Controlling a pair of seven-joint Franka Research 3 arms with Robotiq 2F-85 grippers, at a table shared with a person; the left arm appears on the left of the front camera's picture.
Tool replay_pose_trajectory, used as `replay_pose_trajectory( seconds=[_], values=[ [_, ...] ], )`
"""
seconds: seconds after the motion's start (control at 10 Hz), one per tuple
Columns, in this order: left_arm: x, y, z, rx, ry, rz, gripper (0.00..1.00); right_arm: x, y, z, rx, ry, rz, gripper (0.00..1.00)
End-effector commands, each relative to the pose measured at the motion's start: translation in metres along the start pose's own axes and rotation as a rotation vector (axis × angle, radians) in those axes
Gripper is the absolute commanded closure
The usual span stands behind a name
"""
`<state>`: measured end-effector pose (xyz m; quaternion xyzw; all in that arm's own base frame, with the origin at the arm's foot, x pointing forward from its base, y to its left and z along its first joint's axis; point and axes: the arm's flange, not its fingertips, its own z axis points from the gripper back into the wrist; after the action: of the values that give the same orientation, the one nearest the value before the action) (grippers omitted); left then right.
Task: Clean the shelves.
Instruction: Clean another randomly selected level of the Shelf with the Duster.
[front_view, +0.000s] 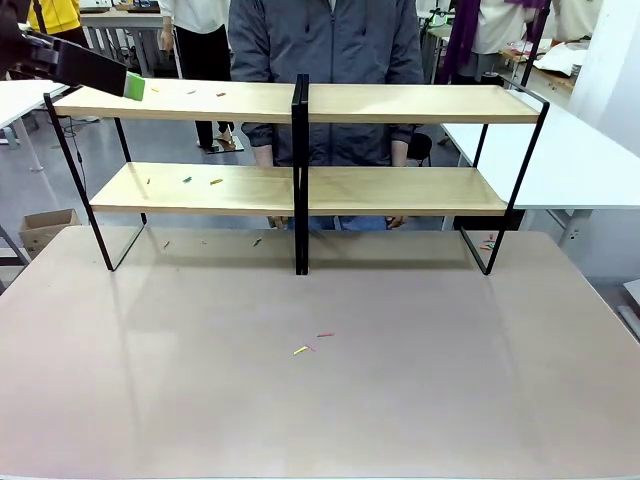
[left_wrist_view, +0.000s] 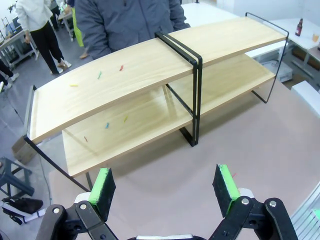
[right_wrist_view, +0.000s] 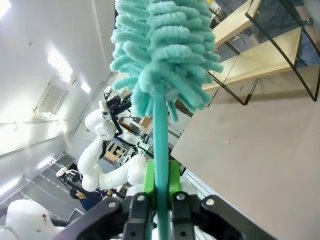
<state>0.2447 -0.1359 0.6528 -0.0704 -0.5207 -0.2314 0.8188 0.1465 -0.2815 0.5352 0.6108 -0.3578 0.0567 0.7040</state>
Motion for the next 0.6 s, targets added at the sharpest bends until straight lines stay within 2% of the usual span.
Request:
replay_pose_trajectory(
  seconds=[0.0,0.1,0.2,0.3,0.4,0.5],
  values=[
    [-0.002,0.001,0.0,-0.003,0.0,0.0,0.0,-0.02,0.016,0.032,-0.086,0.022,0.0,0.88],
    [-0.002,0.001,0.0,-0.003,0.0,0.0,0.0,-0.031,0.05,-0.013,-0.147,0.182,0.125,0.88],
    [-0.002,0.001,0.0,-0.003,0.0,0.0,0.0,-0.045,0.073,-0.085,-0.113,0.383,0.221,0.88],
    [-0.002,0.001,0.0,-0.003,0.0,0.0,0.0,-0.066,0.081,-0.15,-0.077,0.552,0.252,0.88],
    [-0.002,0.001,0.0,-0.003,0.0,0.0,0.0,-0.102,0.083,-0.216,-0.068,0.73,0.276,0.88],
    [-0.002,0.001,0.0,-0.003,0.0,0.0,0.0,-0.146,0.08,-0.263,-0.121,0.873,0.309,0.88]
  ],
)
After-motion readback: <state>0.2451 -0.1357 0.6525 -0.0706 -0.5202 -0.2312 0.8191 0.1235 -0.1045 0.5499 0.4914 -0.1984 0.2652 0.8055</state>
